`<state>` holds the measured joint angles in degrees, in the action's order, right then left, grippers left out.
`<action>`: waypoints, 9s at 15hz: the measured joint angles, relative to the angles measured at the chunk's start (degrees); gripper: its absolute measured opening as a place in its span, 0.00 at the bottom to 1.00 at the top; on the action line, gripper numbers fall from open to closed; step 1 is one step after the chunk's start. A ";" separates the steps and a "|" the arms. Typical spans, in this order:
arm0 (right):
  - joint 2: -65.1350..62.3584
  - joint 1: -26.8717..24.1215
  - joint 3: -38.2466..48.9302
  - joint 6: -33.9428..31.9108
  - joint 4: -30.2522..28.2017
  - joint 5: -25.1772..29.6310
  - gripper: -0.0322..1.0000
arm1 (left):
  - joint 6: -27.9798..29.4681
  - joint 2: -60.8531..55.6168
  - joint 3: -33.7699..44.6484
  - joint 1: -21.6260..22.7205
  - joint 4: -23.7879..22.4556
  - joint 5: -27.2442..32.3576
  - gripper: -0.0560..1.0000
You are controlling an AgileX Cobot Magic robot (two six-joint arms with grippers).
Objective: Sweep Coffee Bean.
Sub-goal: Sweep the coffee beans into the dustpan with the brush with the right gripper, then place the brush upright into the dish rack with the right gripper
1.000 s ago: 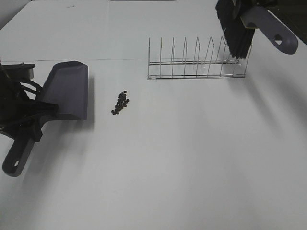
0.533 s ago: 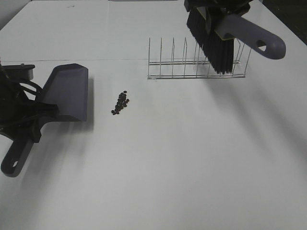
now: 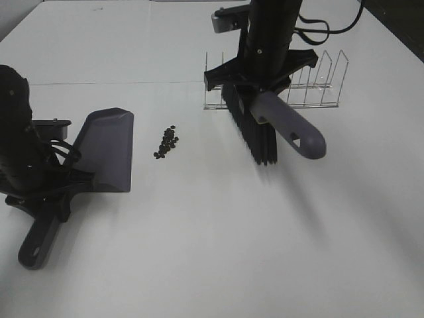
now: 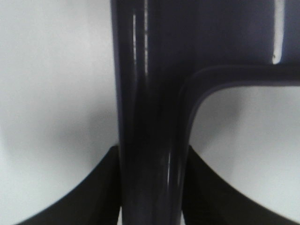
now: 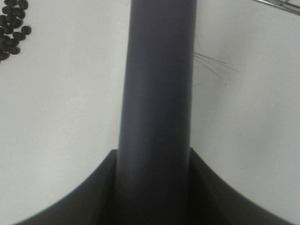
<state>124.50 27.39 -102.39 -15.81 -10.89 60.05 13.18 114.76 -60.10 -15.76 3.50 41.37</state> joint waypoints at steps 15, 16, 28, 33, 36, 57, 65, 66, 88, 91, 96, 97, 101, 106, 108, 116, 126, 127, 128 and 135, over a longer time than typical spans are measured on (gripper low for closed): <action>17.70 9.57 -17.99 0.00 9.11 2.06 0.30 | 0.06 1.03 -0.46 0.00 0.00 0.92 0.36; 19.65 10.89 -21.37 0.00 9.28 3.50 0.30 | 0.06 1.03 -0.46 0.00 0.00 0.92 0.36; 22.86 14.38 -44.06 0.40 6.30 10.43 0.30 | 0.06 1.03 -0.46 0.00 0.06 0.97 0.36; 19.42 9.05 -41.94 3.21 1.66 10.37 0.30 | 0.06 1.03 -0.57 0.00 0.06 1.03 0.36; 18.85 7.56 -32.66 3.32 0.11 10.49 0.30 | 0.06 1.03 -0.57 0.00 0.06 1.03 0.36; 24.12 14.09 -40.74 3.15 15.99 10.20 0.30 | 0.00 1.03 -0.57 0.00 0.11 1.03 0.36; 16.62 7.62 -43.09 4.87 3.72 10.66 0.30 | 0.00 1.03 -0.57 0.00 0.11 1.03 0.36; 14.84 5.56 -43.09 4.98 3.55 10.71 0.30 | 0.00 1.03 -0.57 0.00 0.11 1.03 0.36; -3.04 -18.11 4.53 5.96 0.80 4.47 0.30 | 0.00 1.03 -0.57 0.00 0.11 0.74 0.36; -0.34 -18.16 4.53 5.73 -1.20 2.75 0.30 | 0.00 1.03 -0.57 0.00 0.11 0.74 0.36; 2.98 -20.28 0.06 5.27 -0.63 -1.43 0.30 | -0.11 1.03 -0.57 0.00 0.17 0.74 0.36; 3.61 -20.74 -1.60 5.33 -0.57 -1.83 0.30 | -0.11 1.03 -0.57 0.00 0.17 0.74 0.36; 10.54 -22.57 -13.06 7.68 1.78 -0.97 0.30 | -0.11 1.03 -0.57 0.00 0.17 0.74 0.36; 15.76 -23.20 -21.49 9.28 2.92 -0.69 0.30 | -0.11 1.03 -0.57 0.00 0.17 0.63 0.36; 16.56 -23.20 -22.57 9.28 2.69 -1.49 0.30 | -0.11 1.03 -0.57 0.00 0.17 0.63 0.36; 16.67 -23.32 -22.63 7.62 2.69 -1.09 0.64 | -0.11 1.03 -0.57 0.00 0.17 0.63 0.36; 16.10 -23.26 -22.63 7.56 3.04 4.13 0.31 | -0.29 1.03 -0.57 0.00 0.29 0.63 0.36; 15.99 -23.26 -22.63 7.62 3.04 4.64 0.31 | -0.29 1.03 -0.57 0.00 0.29 0.63 0.36; 15.47 -23.26 -22.63 7.73 3.04 5.79 0.31 | -0.29 1.03 -0.57 0.00 0.29 0.63 0.36; 8.42 -23.26 -19.31 10.77 7.16 9.91 0.31 | -0.29 1.03 -0.57 0.00 0.34 0.63 0.36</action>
<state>132.93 4.13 -121.70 -5.04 -3.72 69.96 12.89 115.79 -60.68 -15.76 3.84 42.00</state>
